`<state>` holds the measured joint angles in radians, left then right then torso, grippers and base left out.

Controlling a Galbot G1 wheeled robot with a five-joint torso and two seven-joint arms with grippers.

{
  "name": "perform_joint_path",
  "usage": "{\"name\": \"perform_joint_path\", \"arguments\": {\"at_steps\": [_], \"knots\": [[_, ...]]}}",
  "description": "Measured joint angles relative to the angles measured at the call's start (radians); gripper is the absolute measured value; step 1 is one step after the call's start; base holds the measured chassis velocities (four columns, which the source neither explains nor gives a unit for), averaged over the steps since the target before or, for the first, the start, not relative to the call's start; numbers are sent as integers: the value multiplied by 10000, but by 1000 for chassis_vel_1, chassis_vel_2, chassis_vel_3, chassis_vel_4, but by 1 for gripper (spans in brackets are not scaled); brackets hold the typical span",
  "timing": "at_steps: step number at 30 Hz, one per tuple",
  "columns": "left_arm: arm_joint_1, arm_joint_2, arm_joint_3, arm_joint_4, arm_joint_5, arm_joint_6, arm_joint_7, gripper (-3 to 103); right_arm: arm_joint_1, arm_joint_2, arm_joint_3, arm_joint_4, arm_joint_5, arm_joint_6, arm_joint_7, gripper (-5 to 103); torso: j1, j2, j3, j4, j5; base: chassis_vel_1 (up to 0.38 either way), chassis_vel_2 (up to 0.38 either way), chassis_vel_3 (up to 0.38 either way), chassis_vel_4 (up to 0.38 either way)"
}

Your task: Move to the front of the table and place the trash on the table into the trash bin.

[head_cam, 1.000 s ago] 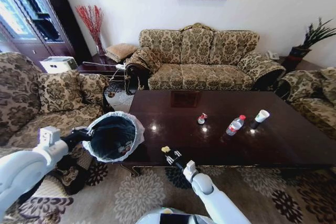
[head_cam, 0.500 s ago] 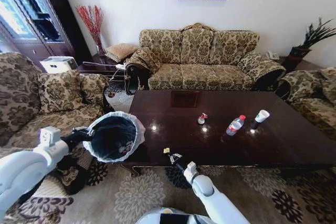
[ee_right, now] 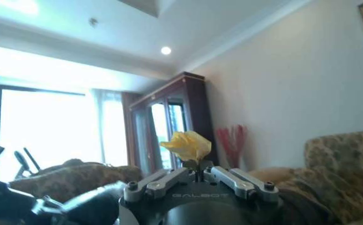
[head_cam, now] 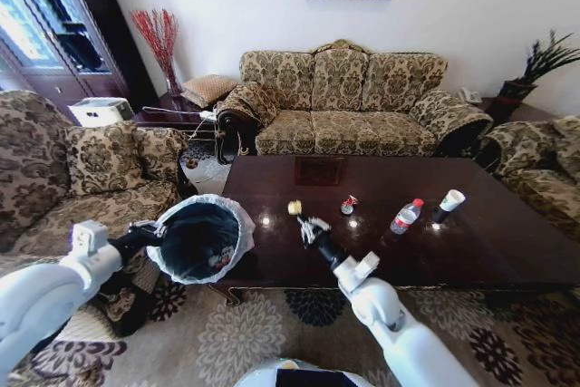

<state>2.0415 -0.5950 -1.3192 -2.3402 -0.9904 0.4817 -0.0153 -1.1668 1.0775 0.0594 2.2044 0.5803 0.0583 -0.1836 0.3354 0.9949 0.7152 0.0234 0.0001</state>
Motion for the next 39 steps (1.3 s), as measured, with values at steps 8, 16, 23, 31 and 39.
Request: {"name": "perform_joint_path", "arguments": {"at_steps": [8,16,23,31,39], "knots": [[169,160,99,-343,9,260,10,0,1175,-1010,-1361,968,1150,-802,-643,0,0,0,0,-2,0,0,0,0,0],[243,93,184,-733,-39,390,11,0,1704,-714,-2654,297,410,-988,-753,0,0,0,1,-2,-1,0,0,0,0],[281,35,183,-1062,-144,457,7,0,1665,-448,-3201,-76,-230,-915,-592,0,0,0,1,-3,-1,0,0,0,0],[323,-1,155,-1178,-181,495,7,0,1551,-399,-3175,-71,-282,-906,-551,16,0,0,1,-2,-1,0,0,0,0],[360,-84,105,-1354,-236,518,17,0,1409,-470,-3039,49,-318,-873,-554,48,0,0,1,-2,-1,0,0,0,0]]}}
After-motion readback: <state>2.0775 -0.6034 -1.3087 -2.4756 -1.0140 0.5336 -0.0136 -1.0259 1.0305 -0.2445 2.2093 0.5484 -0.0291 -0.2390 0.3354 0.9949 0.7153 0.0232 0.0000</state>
